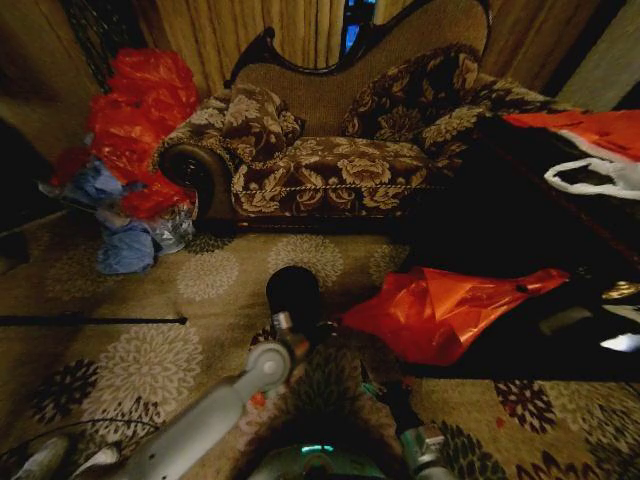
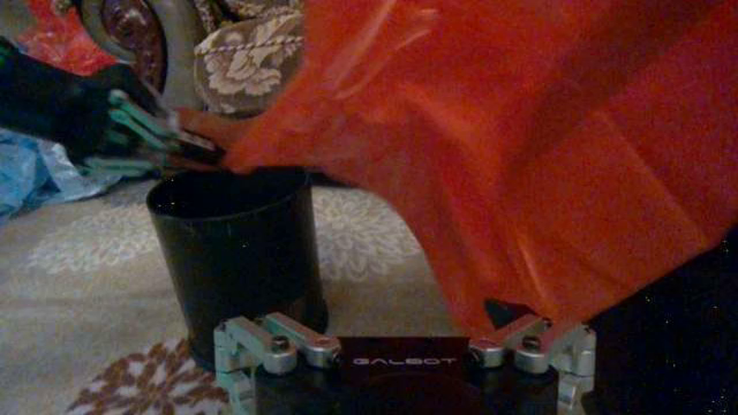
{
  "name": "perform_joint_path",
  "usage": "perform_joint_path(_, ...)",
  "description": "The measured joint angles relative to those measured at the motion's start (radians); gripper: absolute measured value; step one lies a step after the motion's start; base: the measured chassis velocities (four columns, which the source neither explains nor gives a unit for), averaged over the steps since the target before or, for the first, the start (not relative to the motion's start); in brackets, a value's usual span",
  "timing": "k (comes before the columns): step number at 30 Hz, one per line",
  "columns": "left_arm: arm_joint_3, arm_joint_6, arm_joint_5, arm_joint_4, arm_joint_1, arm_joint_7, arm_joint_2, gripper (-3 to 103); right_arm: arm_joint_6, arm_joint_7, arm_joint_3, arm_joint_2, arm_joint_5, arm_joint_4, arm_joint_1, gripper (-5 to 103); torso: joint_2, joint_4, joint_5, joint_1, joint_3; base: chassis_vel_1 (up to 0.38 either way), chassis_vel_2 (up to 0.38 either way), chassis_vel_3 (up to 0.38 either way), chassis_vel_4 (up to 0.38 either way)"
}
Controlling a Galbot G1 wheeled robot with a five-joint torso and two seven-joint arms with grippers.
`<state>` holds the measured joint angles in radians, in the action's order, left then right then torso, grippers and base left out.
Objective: Place a garbage bag over the trash bin.
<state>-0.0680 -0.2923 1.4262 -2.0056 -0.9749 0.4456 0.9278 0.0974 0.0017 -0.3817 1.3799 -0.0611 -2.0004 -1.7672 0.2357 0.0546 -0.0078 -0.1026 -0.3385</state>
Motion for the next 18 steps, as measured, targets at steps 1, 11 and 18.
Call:
perform_joint_path(1, 0.032, -0.002, -0.010, 0.000, -0.019, -0.008, -0.021, 0, 0.000, 0.000, 0.004, -0.003, 0.000, 0.005, 0.003, 100, 0.000, 0.0000, 0.0002, 0.000, 0.000, 0.000, 0.000, 0.000, 0.000)
perform_joint_path(11, 0.199, -0.006, -0.051, -0.043, -0.173, -0.037, -0.151, 0, 0.003, -0.001, 0.010, -0.011, -0.001, 0.021, 0.019, 100, 0.000, -0.0005, 0.0004, 0.000, 0.000, 0.000, 0.000, 0.000, 0.000)
perform_joint_path(18, 0.174, 0.021, -0.059, -0.077, -0.057, -0.035, -0.152, 0, 0.002, 0.012, 0.009, -0.050, -0.056, -0.039, 0.021, 100, 0.000, 0.0001, 0.0006, 0.000, 0.000, 0.000, 0.000, 0.000, 0.000)
